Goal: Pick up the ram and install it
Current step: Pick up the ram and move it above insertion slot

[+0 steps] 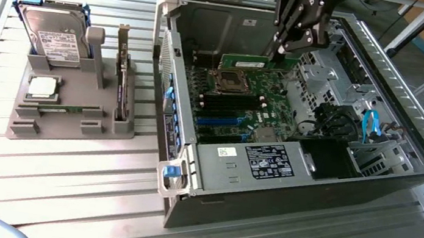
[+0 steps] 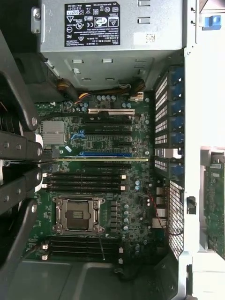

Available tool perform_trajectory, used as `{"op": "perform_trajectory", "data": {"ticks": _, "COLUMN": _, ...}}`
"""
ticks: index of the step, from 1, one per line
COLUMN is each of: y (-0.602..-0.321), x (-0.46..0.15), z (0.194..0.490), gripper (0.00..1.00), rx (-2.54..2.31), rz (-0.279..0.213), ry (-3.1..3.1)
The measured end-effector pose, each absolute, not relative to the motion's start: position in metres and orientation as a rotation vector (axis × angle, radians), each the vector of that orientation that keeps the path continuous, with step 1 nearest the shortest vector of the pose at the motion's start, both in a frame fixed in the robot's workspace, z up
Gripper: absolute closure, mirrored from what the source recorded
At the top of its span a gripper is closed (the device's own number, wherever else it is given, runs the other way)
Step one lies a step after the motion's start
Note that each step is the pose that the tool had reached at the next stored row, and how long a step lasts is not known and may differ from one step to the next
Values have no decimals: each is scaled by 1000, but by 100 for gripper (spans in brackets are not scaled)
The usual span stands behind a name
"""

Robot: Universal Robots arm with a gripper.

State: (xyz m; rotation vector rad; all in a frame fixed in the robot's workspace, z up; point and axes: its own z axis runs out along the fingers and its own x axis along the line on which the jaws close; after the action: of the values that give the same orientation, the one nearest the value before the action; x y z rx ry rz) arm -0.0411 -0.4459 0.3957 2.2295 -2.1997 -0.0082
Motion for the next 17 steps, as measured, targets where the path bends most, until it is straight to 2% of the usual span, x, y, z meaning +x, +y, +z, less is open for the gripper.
{"op": "perform_trajectory", "data": {"ticks": 17, "y": -443, "x": -41, "z": 392, "gripper": 88, "rx": 2230, "rz": -9, "ry": -2200}}
